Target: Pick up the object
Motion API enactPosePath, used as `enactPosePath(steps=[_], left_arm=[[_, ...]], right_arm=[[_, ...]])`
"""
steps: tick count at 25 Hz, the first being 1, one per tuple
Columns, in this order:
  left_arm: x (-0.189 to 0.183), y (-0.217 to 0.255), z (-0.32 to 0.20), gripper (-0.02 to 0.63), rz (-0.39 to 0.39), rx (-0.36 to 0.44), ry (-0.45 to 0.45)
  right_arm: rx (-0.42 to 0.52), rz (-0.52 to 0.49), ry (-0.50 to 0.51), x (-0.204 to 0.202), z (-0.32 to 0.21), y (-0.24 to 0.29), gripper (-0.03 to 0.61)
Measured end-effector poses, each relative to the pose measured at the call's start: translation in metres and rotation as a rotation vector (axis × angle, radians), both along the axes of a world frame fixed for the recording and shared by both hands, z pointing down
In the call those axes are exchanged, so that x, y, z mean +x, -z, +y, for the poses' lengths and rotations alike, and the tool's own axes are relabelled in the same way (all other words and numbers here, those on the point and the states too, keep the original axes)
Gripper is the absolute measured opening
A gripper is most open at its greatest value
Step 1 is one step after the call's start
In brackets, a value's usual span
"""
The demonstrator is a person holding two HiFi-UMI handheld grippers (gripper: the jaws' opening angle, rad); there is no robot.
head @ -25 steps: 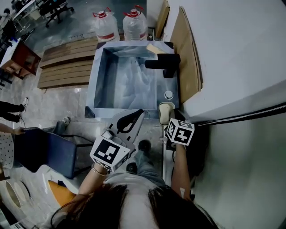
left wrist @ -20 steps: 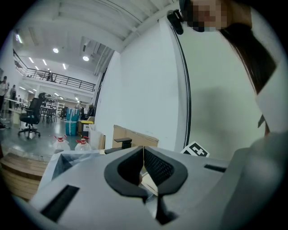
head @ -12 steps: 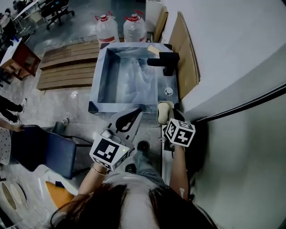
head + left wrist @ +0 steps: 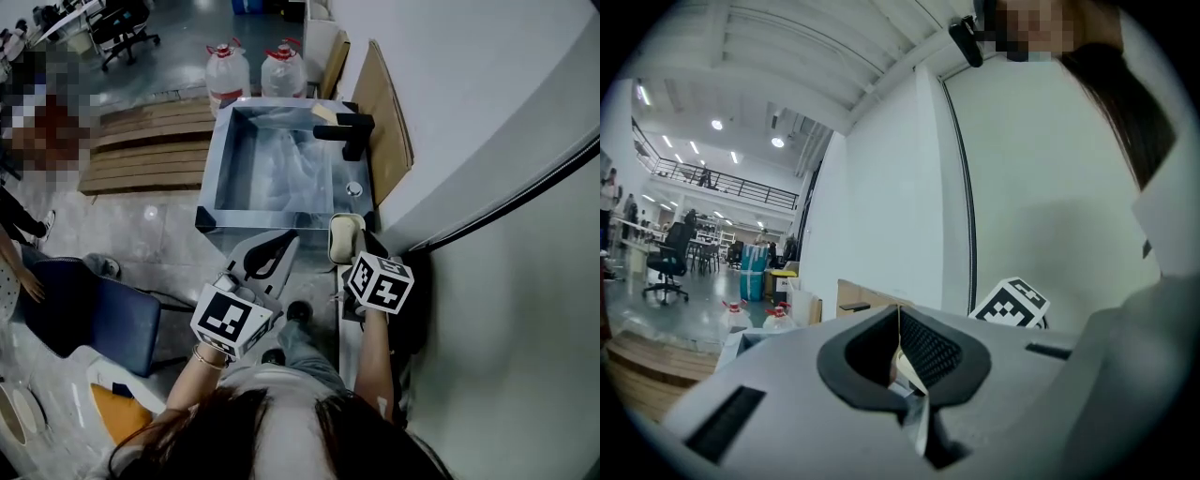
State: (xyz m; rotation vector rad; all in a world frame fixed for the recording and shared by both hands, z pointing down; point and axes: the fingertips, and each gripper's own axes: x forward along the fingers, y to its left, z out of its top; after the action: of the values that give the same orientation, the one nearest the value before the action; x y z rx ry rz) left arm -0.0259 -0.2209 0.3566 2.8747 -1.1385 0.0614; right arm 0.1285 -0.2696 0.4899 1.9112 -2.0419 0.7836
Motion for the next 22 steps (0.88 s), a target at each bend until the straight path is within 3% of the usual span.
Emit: enactPosePath(steps=[22], left_arm=[[-0.038, 0.033, 0.113, 0.009, 0.038, 0.104, -0.011]], right_arm=[[0.146, -0.003, 0.002, -0.048, 0.111, 0.079, 0.034]])
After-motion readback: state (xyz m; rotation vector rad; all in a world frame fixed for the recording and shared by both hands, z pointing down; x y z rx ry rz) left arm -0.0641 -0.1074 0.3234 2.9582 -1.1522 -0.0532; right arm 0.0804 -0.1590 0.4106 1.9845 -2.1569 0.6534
